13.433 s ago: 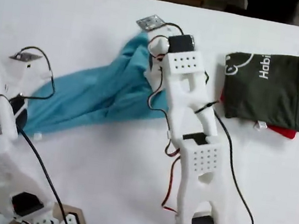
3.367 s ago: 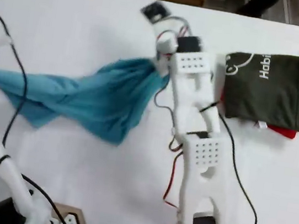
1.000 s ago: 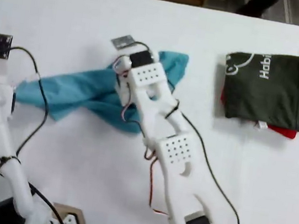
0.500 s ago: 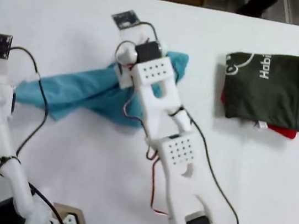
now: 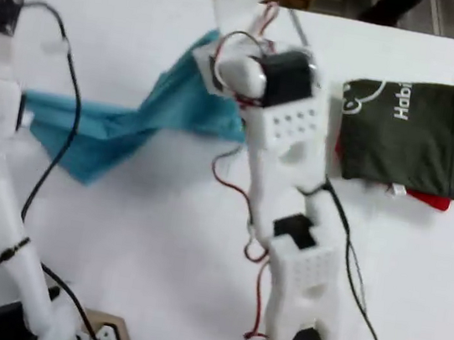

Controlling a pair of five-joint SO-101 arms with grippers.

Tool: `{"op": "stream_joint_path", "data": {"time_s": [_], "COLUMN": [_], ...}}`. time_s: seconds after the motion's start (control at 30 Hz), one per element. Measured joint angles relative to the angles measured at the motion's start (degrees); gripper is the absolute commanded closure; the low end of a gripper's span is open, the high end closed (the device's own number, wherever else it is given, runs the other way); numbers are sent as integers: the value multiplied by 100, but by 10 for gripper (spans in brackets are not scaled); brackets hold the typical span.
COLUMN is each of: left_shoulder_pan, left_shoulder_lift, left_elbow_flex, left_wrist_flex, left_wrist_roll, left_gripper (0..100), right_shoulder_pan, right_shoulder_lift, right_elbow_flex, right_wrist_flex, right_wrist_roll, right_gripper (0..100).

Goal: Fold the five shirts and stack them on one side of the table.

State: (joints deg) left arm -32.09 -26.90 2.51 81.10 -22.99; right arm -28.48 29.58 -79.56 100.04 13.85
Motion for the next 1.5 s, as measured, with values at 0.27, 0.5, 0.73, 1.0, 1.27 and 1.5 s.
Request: {"op": "stream_joint_path", "data": {"time_s": [0.27,0.5,0.73,1.0,1.27,1.5], "left_shoulder_pan": [-246,-264,-255,62,70,70], "left_shoulder_lift": [-9,-9,-9,-9,-9,-44], "left_elbow_flex": [-774,-774,-888,-1960,-3305,-4246], "left_wrist_flex": [193,185,185,721,1424,1916], "left_wrist_roll": [0,624,809,677,519,519], "left_gripper": [975,975,976,976,976,976], "right_shoulder_pan": [-18,-18,237,448,448,448], "right_shoulder_lift": [-1952,-3270,-3763,-3763,-3763,-4149], "right_elbow_flex": [747,1512,1530,1371,492,-281], "right_wrist_flex": [0,0,0,-35,-26,0], "right_wrist_roll": [466,932,1046,1046,1046,1231], "right_gripper": [978,978,978,978,978,979]}}
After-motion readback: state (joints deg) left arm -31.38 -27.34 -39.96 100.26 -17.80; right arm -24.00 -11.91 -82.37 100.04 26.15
